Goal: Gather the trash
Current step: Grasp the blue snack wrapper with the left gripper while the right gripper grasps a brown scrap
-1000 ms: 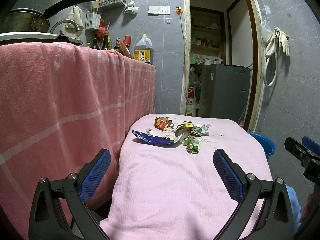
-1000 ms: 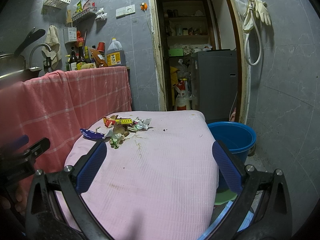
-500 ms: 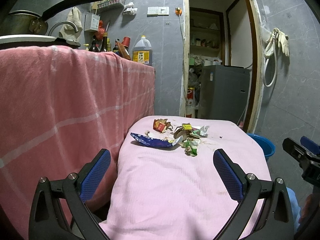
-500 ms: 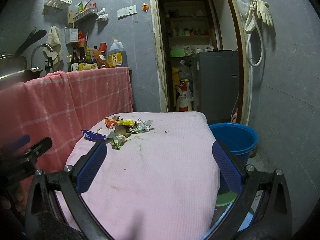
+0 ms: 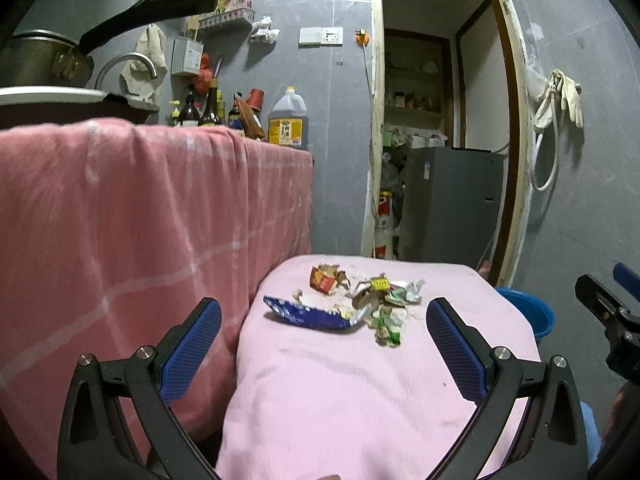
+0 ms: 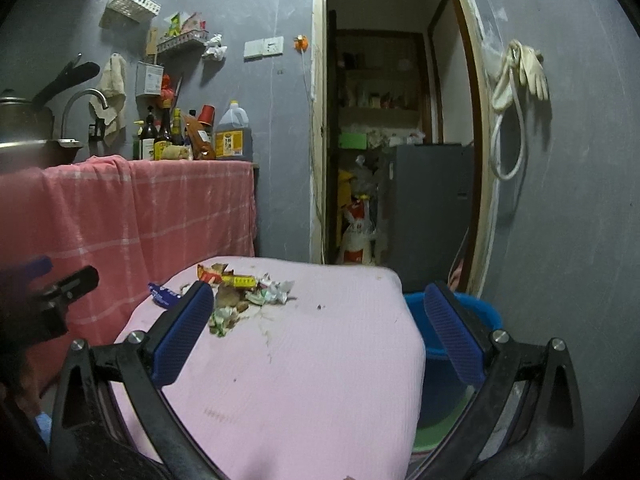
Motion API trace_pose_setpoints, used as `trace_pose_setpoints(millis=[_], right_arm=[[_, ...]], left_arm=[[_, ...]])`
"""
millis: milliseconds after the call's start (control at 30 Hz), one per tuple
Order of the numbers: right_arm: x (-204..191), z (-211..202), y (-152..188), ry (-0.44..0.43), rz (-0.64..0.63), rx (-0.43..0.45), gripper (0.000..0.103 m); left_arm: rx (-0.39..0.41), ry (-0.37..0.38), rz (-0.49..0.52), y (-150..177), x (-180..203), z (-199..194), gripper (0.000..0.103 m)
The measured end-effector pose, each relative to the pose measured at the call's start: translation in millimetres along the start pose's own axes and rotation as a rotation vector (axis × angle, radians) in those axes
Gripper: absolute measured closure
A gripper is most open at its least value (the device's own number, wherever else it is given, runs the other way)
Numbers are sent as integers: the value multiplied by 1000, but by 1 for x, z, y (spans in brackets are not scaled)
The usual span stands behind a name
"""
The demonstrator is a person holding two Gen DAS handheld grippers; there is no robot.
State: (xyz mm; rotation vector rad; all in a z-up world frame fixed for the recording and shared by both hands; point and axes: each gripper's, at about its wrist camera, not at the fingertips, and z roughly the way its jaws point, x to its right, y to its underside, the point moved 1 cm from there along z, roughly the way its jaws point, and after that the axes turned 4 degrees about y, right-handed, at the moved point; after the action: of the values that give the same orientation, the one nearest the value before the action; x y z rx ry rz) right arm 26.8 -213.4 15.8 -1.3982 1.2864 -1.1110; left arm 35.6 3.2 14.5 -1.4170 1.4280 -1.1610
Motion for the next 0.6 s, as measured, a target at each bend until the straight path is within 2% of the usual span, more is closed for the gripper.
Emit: trace_pose_setpoints(millis=[100,300,433,600], right_arm=[[-2,5,-9,4,8,64,0],[-7,26,-24,-33,11,103,0],[-11,48,-21,-78,30,77,0],[-15,84,-10,-146,74,8,0]], left_arm=[[18,-4,9,-6,-1,8,2],[59,-16,20,-19,-4,26,2],[55,-28,22,-20,-9,43,2],[7,-37,28,-10,-17,69,2]])
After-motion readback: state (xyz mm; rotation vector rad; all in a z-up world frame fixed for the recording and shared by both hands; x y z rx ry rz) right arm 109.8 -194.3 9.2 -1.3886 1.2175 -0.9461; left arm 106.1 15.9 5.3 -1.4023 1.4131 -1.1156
